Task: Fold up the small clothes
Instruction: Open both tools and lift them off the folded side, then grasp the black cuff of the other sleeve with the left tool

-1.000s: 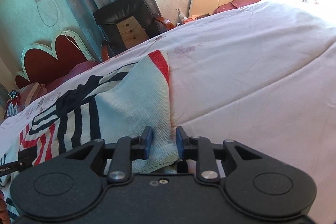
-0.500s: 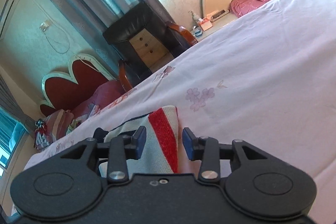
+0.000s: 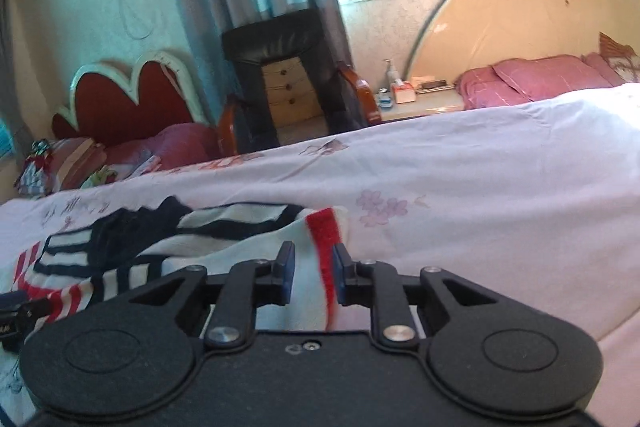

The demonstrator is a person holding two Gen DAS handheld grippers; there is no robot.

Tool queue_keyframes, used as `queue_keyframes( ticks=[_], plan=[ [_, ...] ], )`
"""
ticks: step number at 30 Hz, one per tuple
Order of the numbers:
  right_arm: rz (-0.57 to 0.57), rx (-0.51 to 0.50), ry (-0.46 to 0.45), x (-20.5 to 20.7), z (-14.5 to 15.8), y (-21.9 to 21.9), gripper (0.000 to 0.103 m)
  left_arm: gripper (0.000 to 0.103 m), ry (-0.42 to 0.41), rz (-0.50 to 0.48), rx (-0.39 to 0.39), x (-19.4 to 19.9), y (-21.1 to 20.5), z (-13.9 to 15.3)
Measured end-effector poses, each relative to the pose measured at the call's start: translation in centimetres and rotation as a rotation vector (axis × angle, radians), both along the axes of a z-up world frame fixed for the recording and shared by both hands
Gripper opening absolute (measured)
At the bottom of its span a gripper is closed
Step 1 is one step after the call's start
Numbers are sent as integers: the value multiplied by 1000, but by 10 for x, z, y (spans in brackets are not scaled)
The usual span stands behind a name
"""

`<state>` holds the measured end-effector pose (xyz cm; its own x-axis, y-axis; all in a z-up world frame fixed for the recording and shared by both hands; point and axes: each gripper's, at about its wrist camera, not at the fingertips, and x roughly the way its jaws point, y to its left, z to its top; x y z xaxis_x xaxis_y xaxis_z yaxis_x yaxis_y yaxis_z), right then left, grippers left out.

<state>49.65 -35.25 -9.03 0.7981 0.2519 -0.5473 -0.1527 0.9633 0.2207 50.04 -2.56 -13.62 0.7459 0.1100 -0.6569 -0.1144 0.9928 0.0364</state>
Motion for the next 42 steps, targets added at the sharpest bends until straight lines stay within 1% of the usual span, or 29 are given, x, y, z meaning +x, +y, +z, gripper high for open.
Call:
queue_keyframes(
  ticks=[1, 2, 3, 4, 5, 6, 8, 9, 10, 11, 12, 13, 16, 17, 20, 21, 23, 24, 25, 30, 31, 32, 33, 34, 35, 36, 38, 40, 42],
  plan=[
    [37, -28, 16, -2, -3, 6, 20, 62, -22, 3, 22, -2, -3, -4],
    [57, -73, 40, -3, -10, 11, 19, 65, -28, 4, 42, -1, -5, -5],
    [70, -127, 54, -2, -17, 17, 19, 65, -25, 9, 38, -1, -5, -4],
    [74, -154, 33, -5, -16, 20, 19, 65, -18, 13, 9, -2, -2, -1],
    [67, -162, 44, -6, -13, 21, 20, 66, -18, 12, -30, -5, 4, 4],
    [54, -155, 50, -6, -7, 21, 23, 69, -33, 17, -56, -11, 11, 9],
    [36, -118, 18, -16, 5, 16, 26, 73, -84, 60, -104, -34, 34, 17],
    [30, -101, 5, -20, 11, 13, 27, 73, -107, 81, -134, -48, 49, 19],
    [23, -88, -1, -25, 14, 10, 27, 72, -128, 109, -171, -64, 68, 20],
    [16, -77, -3, -30, 16, 7, 28, 66, -144, 137, -209, -80, 89, 20],
    [10, -74, 1, -34, 18, 5, 28, 50, -147, 172, -235, -95, 112, 19],
    [3, -79, 11, -37, 18, 5, 29, 44, -149, 219, -249, -109, 136, 17],
    [-22, -77, 57, -41, 17, 8, 30, 43, -151, 400, -285, -145, 213, 7],
    [-32, -71, 65, -42, 17, 10, 30, 43, -142, 479, -325, -155, 243, 1],
    [-61, -39, 87, -48, 21, 23, 31, 43, -186, 684, -485, -183, 321, -16],
    [-67, -23, 92, -51, 22, 30, 31, 43, -206, 725, -526, -188, 340, -21],
    [-70, -3, 104, -56, 23, 45, 31, 43, -253, 758, -606, -195, 369, -29],
    [-69, 6, 110, -58, 24, 54, 31, 43, -267, 761, -640, -195, 380, -33],
    [-67, 13, 114, -59, 25, 64, 31, 43, -277, 761, -660, -195, 387, -36],
    [-62, 22, 140, -55, 25, 107, 31, 42, -310, 728, -711, -180, 412, -47],
    [-68, 35, 148, -54, 25, 113, 31, 38, -312, 728, -718, -176, 417, -50],
    [-76, 48, 152, -54, 26, 117, 31, 19, -300, 736, -719, -172, 420, -52],
    [-86, 59, 156, -53, 26, 120, 31, 5, -283, 744, -734, -171, 427, -57],
    [-99, 67, 160, -52, 27, 123, 31, 5, -290, 740, -765, -171, 432, -60],
    [-108, 71, 165, -51, 27, 124, 31, 5, -292, 732, -770, -171, 437, -57],
    [-117, 73, 169, -52, 27, 126, 31, 5, -299, 710, -731, -168, 432, -51],
    [-126, 66, 168, -55, 28, 127, 32, 5, -331, 613, -621, -160, 411, -30],
    [-127, 54, 162, -59, 28, 126, 32, 5, -342, 459, -518, -144, 376, -7],
    [-129, 36, 166, -62, 26, 125, 32, 5, -327, 290, -415, -118, 329, 12]
  ],
)
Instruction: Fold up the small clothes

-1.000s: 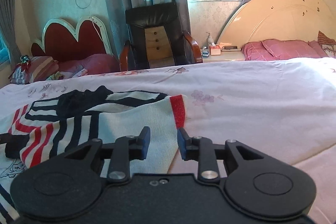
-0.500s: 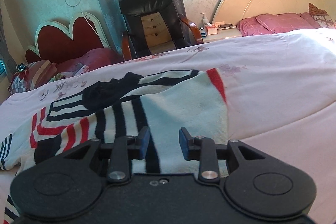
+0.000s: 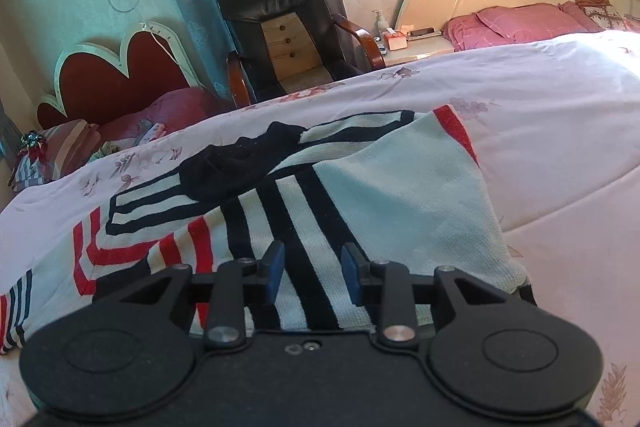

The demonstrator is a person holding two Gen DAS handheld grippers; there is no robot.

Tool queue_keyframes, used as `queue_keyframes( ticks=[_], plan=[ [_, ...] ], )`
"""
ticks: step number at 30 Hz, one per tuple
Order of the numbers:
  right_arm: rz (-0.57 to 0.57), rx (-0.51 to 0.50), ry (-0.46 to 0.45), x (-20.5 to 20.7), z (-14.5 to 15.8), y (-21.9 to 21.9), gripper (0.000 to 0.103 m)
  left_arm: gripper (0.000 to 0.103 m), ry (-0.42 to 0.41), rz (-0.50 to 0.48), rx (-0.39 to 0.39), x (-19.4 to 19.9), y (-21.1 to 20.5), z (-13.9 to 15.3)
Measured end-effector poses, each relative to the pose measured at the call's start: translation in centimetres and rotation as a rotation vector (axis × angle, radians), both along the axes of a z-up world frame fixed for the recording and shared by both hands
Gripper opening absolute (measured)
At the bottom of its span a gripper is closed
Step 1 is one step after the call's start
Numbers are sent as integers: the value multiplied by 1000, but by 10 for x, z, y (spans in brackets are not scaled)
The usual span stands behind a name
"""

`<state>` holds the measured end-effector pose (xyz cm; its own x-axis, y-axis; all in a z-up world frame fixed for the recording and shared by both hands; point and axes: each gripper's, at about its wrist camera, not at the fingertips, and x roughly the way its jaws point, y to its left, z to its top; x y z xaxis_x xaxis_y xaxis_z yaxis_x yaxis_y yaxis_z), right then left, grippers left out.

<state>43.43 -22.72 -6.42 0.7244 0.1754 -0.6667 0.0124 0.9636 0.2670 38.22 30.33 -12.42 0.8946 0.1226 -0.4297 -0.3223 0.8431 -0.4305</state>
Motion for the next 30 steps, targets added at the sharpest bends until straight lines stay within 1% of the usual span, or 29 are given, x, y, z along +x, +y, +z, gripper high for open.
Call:
queue_keyframes(
  ticks=[1, 2, 6, 8, 10, 13, 16, 19, 23, 25, 26, 28, 29, 30],
  plan=[
    [0, -5, 2, -1, -1, -1, 32, 5, 3, -58, 50, 13, -24, 6],
    [0, -5, 3, -2, -2, -2, 32, 5, 3, -96, 71, 24, -44, 9],
    [-14, 11, 1, -9, -2, -12, 32, 5, 2, -229, 69, 62, -119, 14],
    [-20, 21, -7, -13, 0, -18, 32, 5, 15, -279, 75, 76, -151, 14],
    [-19, 30, -12, -16, 2, -24, 32, 5, 26, -324, 100, 87, -181, 16],
    [-14, 48, -17, -20, 3, -34, 33, 5, 50, -381, 170, 99, -226, 20],
    [-9, 76, -17, -21, 2, -44, 33, 5, 64, -436, 219, 104, -260, 23],
    [-6, 102, -15, -22, -1, -51, 34, 5, 95, -476, 254, 97, -289, 23],
    [-6, 124, -5, -22, -6, -60, 34, 5, 166, -520, 278, 94, -314, 12],
    [-5, 131, 2, -22, -7, -63, 35, 5, 225, -567, 284, 96, -327, 4],
    [-6, 135, 6, -21, -8, -65, 35, 5, 245, -588, 300, 98, -331, -1],
    [-3, 151, 14, -20, -9, -66, 36, 5, 239, -589, 351, 91, -340, 1],
    [3, 161, 17, -18, -8, -65, 39, 12, 238, -598, 360, 89, -342, 4],
    [13, 168, 16, -17, -7, -63, 42, 29, 225, -612, 358, 81, -340, 9]
  ],
)
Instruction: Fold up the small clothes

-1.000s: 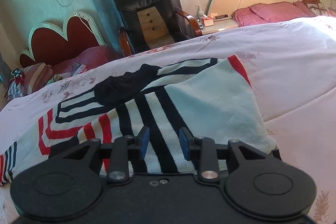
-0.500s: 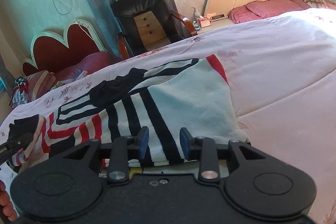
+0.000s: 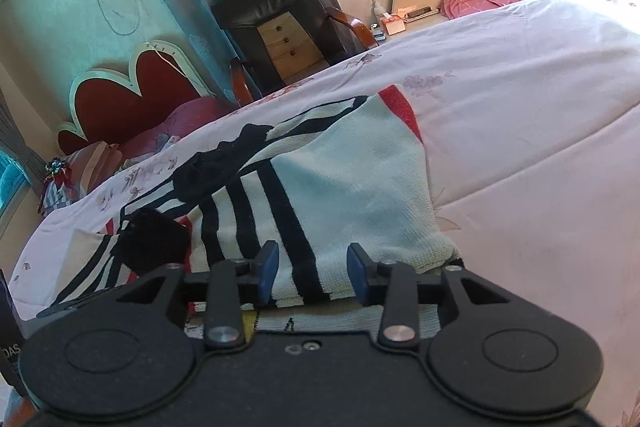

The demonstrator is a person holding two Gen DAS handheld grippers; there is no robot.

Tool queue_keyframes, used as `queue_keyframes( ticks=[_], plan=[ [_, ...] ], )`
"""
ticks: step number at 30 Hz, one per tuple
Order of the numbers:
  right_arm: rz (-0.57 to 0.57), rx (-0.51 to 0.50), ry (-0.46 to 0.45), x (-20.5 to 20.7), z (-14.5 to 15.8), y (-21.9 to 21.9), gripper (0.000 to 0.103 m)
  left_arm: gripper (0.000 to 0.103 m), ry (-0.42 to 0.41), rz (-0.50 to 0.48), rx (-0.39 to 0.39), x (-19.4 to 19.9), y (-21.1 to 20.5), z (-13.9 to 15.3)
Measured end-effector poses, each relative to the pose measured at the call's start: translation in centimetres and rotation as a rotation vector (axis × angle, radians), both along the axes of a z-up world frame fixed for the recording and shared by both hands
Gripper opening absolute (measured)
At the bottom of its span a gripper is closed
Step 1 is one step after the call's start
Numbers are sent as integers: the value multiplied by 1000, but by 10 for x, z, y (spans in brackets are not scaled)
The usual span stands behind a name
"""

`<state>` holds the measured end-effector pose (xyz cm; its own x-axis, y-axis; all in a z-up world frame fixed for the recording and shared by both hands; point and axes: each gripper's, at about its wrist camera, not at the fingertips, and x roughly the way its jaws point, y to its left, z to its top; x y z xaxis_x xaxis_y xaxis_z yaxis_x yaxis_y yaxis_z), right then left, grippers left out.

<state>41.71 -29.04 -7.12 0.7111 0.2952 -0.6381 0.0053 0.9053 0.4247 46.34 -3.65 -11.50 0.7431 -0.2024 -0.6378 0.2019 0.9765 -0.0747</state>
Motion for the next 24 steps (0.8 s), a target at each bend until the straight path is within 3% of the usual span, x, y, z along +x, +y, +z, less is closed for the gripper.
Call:
queue_keyframes(
  ticks=[2, 6, 8, 11, 13, 16, 20, 24],
  plan=[
    [32, 7, -15, 2, 3, 9, 47, 47, -52, 8, -27, -24, 15, 14],
    [144, 28, -24, 11, 5, 45, 51, 47, -99, 96, -16, -70, 67, 25],
    [192, 17, -17, 15, 2, 65, 52, 47, -90, 179, 40, -87, 100, 19],
    [180, -6, 18, 22, -7, 83, 52, 46, -40, 274, 71, -93, 142, 5],
    [145, 52, 63, 29, -18, 83, 52, 46, -47, 295, 78, -91, 158, 0],
    [103, 100, 62, 37, -28, 84, 46, 46, -32, 287, 93, -78, 166, -9],
    [65, 57, 31, 46, -25, 90, 5, 47, -27, 264, 129, -57, 165, -13],
    [17, -33, -118, 35, 5, 77, 2, 46, -28, 259, 125, -54, 166, -12]
  ],
)
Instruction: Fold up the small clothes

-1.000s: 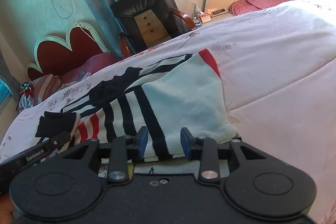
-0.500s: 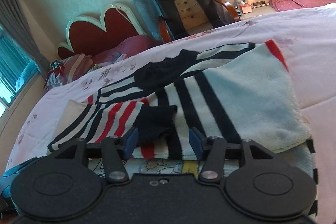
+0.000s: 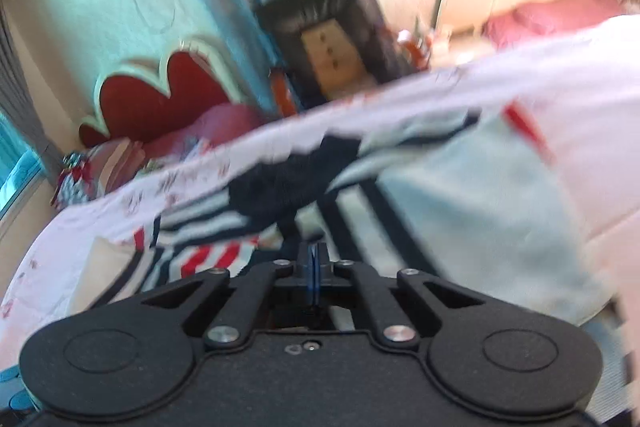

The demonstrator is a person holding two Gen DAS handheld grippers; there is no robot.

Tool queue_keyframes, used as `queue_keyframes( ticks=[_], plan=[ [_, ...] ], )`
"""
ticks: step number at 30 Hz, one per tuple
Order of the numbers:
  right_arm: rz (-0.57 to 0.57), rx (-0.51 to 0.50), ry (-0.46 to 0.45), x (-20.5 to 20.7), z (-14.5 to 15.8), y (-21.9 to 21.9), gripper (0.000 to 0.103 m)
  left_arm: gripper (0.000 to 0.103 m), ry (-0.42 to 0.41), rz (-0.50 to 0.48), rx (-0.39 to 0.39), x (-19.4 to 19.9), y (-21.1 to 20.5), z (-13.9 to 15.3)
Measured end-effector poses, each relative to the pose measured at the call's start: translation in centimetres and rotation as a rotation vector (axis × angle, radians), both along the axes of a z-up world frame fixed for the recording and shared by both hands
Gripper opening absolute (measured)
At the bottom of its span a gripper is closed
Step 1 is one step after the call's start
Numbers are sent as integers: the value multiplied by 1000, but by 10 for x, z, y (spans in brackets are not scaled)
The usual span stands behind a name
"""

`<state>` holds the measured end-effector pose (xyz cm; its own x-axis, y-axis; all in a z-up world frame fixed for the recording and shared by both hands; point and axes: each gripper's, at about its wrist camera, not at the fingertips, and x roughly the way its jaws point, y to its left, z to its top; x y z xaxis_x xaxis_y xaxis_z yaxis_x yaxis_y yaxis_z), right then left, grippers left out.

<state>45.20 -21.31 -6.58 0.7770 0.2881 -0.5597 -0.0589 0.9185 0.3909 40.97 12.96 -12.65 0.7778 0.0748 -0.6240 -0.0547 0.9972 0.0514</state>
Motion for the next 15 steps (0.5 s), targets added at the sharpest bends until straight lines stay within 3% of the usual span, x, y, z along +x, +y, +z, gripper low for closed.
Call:
queue_keyframes(
  ticks=[3, 7, 10, 15],
  plan=[
    [-89, -25, -22, -4, 9, -28, 2, 46, -27, -14, -15, -3, 1, 3],
    [-69, -54, 5, -5, 4, -37, 2, 46, -96, -31, -44, -4, -1, 9],
    [-84, -52, 27, -7, -4, -41, 2, 46, -30, -38, -15, 8, -3, 2],
    [-96, -43, 67, -8, -19, -40, 2, 46, 11, -40, -93, 13, 11, -8]
  ],
)
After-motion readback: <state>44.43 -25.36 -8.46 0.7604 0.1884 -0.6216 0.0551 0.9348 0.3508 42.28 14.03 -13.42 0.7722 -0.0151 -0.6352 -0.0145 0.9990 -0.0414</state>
